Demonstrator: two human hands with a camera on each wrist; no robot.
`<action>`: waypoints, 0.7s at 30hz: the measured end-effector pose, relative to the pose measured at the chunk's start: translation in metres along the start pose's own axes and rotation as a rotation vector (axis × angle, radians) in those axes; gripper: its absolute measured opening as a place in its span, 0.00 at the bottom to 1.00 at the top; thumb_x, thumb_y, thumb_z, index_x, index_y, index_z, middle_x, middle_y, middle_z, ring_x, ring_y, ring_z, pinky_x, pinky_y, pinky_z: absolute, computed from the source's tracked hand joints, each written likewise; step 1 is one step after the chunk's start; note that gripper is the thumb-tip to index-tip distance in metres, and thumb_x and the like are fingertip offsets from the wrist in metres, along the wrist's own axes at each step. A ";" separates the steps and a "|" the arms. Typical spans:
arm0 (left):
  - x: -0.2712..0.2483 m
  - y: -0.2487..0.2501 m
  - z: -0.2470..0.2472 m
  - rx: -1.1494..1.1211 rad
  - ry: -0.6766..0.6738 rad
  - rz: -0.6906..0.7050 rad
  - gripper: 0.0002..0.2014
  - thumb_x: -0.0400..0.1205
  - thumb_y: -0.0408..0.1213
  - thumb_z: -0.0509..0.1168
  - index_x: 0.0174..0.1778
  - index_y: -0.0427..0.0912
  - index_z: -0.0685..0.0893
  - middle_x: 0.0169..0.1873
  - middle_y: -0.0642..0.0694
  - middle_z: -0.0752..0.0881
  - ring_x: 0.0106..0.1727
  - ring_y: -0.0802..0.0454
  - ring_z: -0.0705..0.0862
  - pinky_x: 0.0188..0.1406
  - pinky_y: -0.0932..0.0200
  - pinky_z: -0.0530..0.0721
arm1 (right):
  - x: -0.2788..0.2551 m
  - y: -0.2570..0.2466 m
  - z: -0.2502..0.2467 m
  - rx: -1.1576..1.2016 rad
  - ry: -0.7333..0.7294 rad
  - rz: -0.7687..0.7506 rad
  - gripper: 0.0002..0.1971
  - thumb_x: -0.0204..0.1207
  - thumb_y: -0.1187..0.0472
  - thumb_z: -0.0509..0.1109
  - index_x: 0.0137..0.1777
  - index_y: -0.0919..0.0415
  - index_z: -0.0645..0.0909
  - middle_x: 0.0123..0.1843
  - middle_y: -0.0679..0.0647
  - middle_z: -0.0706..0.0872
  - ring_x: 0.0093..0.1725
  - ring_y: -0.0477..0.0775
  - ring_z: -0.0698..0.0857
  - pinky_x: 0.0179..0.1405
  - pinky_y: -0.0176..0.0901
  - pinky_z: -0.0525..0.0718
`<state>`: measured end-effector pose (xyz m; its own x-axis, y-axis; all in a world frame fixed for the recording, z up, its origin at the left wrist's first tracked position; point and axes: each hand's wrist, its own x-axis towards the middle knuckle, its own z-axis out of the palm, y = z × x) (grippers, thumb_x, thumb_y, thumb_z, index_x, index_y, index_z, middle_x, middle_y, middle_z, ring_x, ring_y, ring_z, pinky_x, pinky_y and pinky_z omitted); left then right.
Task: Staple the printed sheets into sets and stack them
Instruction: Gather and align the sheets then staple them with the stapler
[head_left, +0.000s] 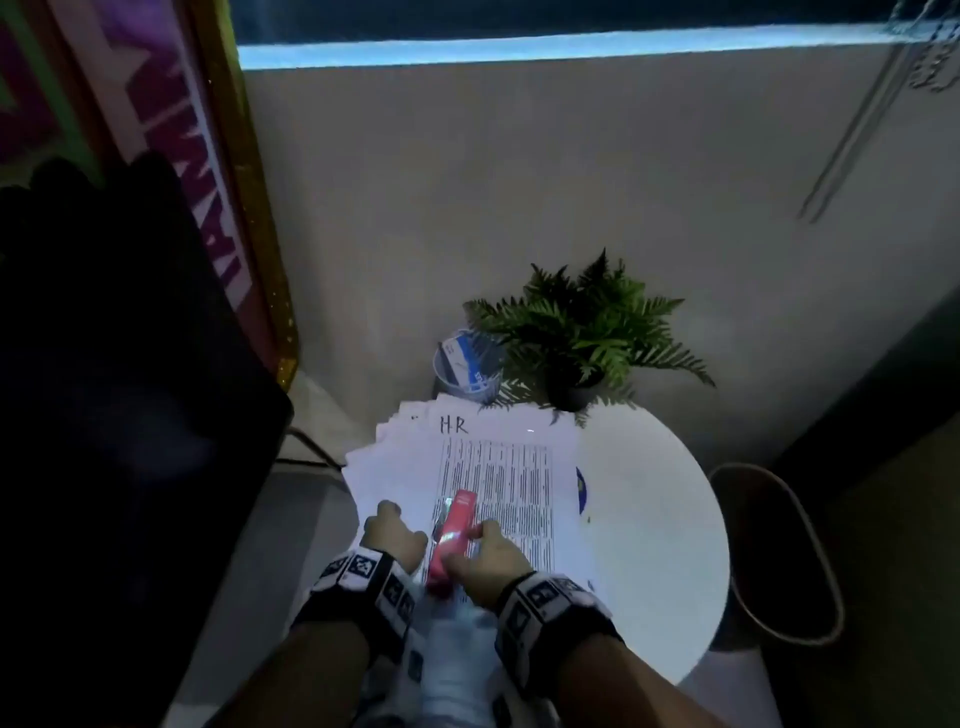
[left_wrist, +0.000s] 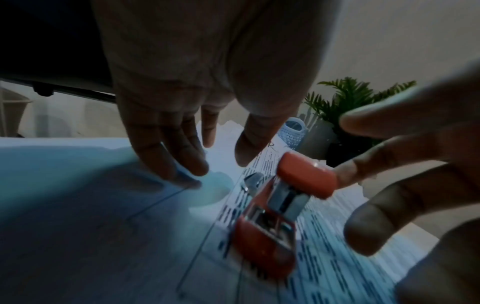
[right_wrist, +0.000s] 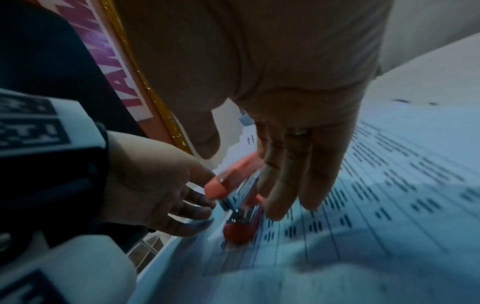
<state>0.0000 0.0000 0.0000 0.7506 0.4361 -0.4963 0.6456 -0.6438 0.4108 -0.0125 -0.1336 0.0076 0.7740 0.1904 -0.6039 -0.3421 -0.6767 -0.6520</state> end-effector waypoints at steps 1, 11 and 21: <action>0.000 -0.003 0.001 0.043 -0.008 -0.007 0.23 0.78 0.34 0.64 0.70 0.37 0.71 0.67 0.35 0.76 0.66 0.39 0.78 0.59 0.56 0.75 | 0.000 0.000 0.005 0.017 0.002 0.027 0.24 0.77 0.44 0.62 0.65 0.60 0.67 0.59 0.63 0.84 0.44 0.56 0.78 0.52 0.51 0.83; 0.007 -0.017 0.007 0.004 -0.064 0.032 0.21 0.75 0.35 0.71 0.59 0.38 0.71 0.54 0.39 0.81 0.58 0.41 0.82 0.46 0.59 0.73 | 0.018 -0.020 0.010 0.273 0.029 0.192 0.28 0.57 0.50 0.74 0.57 0.62 0.79 0.48 0.57 0.89 0.43 0.56 0.88 0.39 0.44 0.85; -0.001 -0.029 0.002 -0.044 -0.094 0.284 0.21 0.78 0.36 0.68 0.26 0.46 0.62 0.24 0.50 0.64 0.27 0.53 0.64 0.31 0.58 0.63 | 0.002 0.031 -0.046 0.456 0.226 0.154 0.17 0.75 0.53 0.64 0.54 0.66 0.80 0.40 0.57 0.85 0.35 0.55 0.84 0.39 0.46 0.86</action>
<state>-0.0194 0.0168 -0.0128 0.8872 0.1807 -0.4244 0.4184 -0.7028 0.5754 0.0031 -0.1869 0.0073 0.7747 -0.0790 -0.6274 -0.6190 -0.2975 -0.7269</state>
